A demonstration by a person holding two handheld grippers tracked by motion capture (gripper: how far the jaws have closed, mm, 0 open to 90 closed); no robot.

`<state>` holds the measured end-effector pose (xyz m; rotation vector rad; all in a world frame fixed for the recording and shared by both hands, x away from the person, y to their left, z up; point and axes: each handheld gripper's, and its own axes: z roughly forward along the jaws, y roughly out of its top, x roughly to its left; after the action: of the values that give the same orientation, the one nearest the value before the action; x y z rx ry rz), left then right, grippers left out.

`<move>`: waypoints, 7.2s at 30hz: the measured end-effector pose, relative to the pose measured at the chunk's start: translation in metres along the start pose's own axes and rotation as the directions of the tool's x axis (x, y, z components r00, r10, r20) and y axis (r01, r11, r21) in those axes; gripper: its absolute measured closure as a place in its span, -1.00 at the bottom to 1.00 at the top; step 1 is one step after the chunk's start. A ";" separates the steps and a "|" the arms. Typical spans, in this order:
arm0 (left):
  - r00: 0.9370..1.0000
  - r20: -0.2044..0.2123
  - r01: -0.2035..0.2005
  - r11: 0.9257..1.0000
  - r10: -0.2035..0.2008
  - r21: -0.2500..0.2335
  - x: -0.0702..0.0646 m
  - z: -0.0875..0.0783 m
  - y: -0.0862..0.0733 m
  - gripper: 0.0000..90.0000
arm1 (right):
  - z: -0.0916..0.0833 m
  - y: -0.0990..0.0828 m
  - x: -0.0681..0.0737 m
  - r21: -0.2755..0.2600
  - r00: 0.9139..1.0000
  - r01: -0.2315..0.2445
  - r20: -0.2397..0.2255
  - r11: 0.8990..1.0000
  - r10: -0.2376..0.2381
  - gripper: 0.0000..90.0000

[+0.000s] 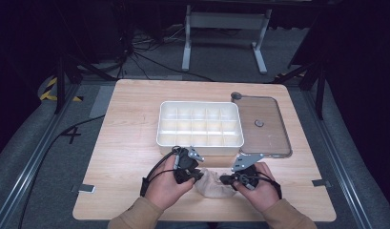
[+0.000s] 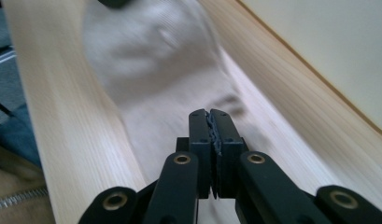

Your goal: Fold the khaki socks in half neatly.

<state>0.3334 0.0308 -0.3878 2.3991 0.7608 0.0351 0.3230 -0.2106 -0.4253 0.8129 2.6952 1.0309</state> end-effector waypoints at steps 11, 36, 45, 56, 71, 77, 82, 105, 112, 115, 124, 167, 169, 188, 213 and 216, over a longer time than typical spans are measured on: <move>0.999 0.030 0.020 1.000 -0.021 0.002 0.000 0.003 0.005 0.87 | 0.009 -0.022 -0.017 0.080 0.996 -0.077 -0.034 0.994 0.080 0.95; 0.999 0.039 -0.002 1.000 0.001 0.028 -0.010 0.034 0.007 0.84 | 0.026 -0.013 -0.003 0.034 0.994 -0.040 -0.099 0.999 0.043 0.95; 0.992 0.124 -0.013 1.000 0.012 0.014 -0.016 0.032 0.009 0.43 | 0.026 -0.014 -0.004 0.033 0.993 -0.048 -0.102 0.998 0.051 0.94; 0.994 0.096 0.054 0.997 -0.048 -0.063 0.002 0.000 0.001 0.26 | 0.006 -0.002 -0.004 -0.010 0.995 -0.042 -0.095 0.999 0.040 0.86; 0.992 0.047 0.115 0.993 -0.114 -0.017 0.012 -0.005 -0.015 0.27 | 0.005 0.043 0.023 -0.099 0.988 0.078 -0.127 0.992 -0.091 0.90; 0.992 0.040 0.117 0.993 -0.117 -0.014 0.013 -0.005 -0.015 0.27 | 0.017 0.044 0.024 -0.071 0.987 0.083 -0.132 0.994 -0.092 0.96; 0.993 0.034 0.114 0.993 -0.113 -0.015 0.014 -0.005 -0.015 0.26 | 0.017 0.040 0.023 -0.050 0.989 0.090 -0.114 0.995 -0.095 0.97; 0.995 0.052 0.084 0.996 -0.086 0.031 0.012 0.006 -0.006 0.27 | 0.008 0.023 0.019 0.056 0.995 0.086 -0.056 0.995 -0.083 0.96; 0.995 0.063 0.078 0.996 -0.081 0.044 0.010 0.011 -0.005 0.27 | 0.009 0.016 0.016 0.092 0.996 0.082 -0.050 0.992 -0.077 0.96; 0.995 0.065 0.067 0.996 -0.071 0.060 0.008 0.013 -0.004 0.28 | 0.012 0.014 0.016 0.109 0.996 0.078 -0.047 0.991 -0.073 0.96; 0.996 0.072 0.055 0.996 -0.059 0.064 0.004 0.018 -0.003 0.31 | 0.019 0.010 0.016 0.137 0.996 0.083 -0.041 0.987 -0.078 0.96; 0.997 0.016 0.073 0.994 -0.074 0.080 0.011 0.056 0.002 0.75 | 0.020 0.001 0.013 0.114 0.997 0.071 -0.046 0.991 -0.066 0.99; 0.997 0.012 0.074 0.993 -0.075 0.087 0.012 0.057 0.001 0.75 | 0.020 0.001 0.013 0.114 0.996 0.076 -0.044 0.990 -0.072 0.99; 0.993 0.108 0.024 0.983 -0.045 0.184 -0.004 0.039 0.000 0.91 | 0.020 0.001 0.010 0.114 0.998 0.069 -0.022 0.991 -0.066 0.99; 0.989 0.092 0.095 0.971 -0.118 0.219 0.011 0.030 -0.007 0.81 | 0.015 0.006 0.012 0.076 0.998 0.070 -0.013 0.995 -0.069 0.99; 0.989 0.089 0.099 0.972 -0.120 0.215 0.012 0.027 -0.007 0.81 | 0.012 0.010 0.016 0.046 0.997 0.075 -0.019 0.996 -0.074 0.99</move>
<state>0.3454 0.0270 -0.4158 2.5294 0.8861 -0.2206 0.3174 -0.1891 -0.4272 0.7076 2.7517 0.9663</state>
